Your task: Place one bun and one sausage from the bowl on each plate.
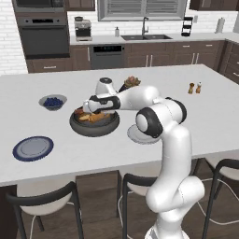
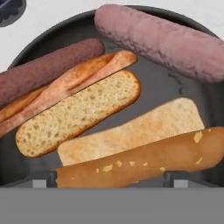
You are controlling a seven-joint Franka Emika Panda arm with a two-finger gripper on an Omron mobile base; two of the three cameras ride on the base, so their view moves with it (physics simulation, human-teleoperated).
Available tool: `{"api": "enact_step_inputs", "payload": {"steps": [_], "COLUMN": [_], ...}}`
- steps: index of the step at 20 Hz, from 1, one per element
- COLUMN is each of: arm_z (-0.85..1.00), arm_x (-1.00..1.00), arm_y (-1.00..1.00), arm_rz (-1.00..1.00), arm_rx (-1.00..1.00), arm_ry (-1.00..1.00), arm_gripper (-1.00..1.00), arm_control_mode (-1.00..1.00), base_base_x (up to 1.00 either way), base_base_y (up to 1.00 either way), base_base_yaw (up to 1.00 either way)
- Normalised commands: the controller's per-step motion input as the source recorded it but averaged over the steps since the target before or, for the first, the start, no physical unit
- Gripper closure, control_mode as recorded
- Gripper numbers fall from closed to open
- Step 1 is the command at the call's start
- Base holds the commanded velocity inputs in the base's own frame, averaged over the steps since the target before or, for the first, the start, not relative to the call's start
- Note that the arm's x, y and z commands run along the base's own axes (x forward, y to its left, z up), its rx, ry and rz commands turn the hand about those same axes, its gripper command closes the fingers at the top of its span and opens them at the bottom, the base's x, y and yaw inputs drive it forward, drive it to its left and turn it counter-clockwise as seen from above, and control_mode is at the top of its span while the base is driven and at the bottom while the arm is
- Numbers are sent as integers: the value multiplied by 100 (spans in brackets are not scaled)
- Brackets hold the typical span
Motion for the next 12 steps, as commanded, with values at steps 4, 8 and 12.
{"api": "enact_step_inputs", "payload": {"steps": [4, 8, 12], "arm_z": [-4, 4, 3], "arm_x": [-3, -21, -2], "arm_y": [0, -3, -4], "arm_rz": [-16, -14, -13], "arm_rx": [8, 10, 5], "arm_ry": [-1, -2, 0], "arm_gripper": [-100, -100, -100], "arm_control_mode": [-100, -100, -100], "base_base_x": [0, 0, 0], "base_base_y": [0, 0, 0], "base_base_yaw": [0, 0, 0]}}
